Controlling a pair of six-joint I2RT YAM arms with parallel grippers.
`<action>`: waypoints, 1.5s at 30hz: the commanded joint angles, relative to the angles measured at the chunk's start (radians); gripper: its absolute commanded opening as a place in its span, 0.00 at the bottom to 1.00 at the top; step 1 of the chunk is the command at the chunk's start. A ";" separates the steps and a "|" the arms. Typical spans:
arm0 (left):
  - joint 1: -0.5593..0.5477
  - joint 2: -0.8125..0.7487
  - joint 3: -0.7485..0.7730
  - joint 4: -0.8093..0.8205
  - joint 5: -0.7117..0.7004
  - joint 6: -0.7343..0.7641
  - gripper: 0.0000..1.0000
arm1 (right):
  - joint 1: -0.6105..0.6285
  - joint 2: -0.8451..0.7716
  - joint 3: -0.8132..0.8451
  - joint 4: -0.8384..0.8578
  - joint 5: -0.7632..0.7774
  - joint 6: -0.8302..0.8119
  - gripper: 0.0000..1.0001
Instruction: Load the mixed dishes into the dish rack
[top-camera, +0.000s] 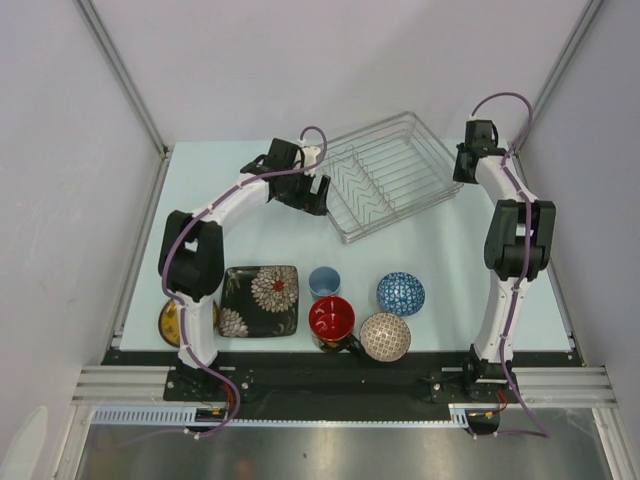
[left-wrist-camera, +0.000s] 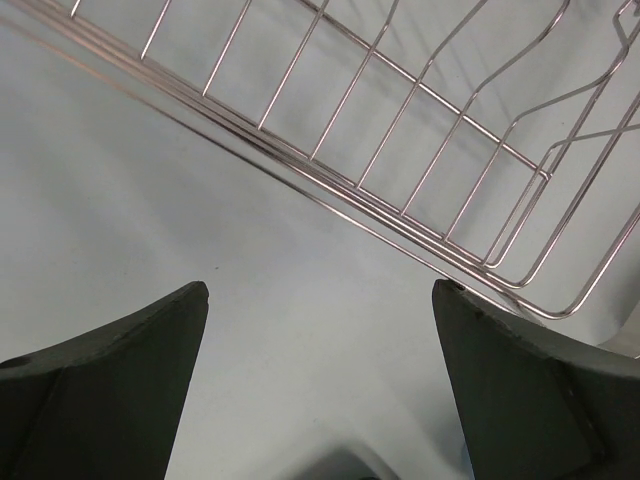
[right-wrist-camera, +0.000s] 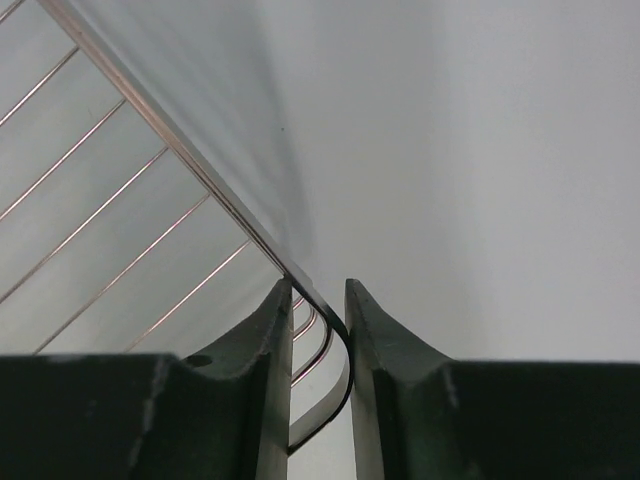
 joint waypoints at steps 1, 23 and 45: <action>0.011 -0.006 0.022 0.038 -0.012 0.020 1.00 | 0.066 -0.117 -0.160 0.009 0.075 0.026 0.16; 0.022 0.027 0.125 0.036 0.007 0.005 1.00 | 0.431 -0.372 -0.490 -0.128 0.109 0.144 0.32; 0.051 -0.178 -0.032 0.025 -0.013 0.029 1.00 | 0.399 -0.653 -0.535 -0.259 0.058 0.196 1.00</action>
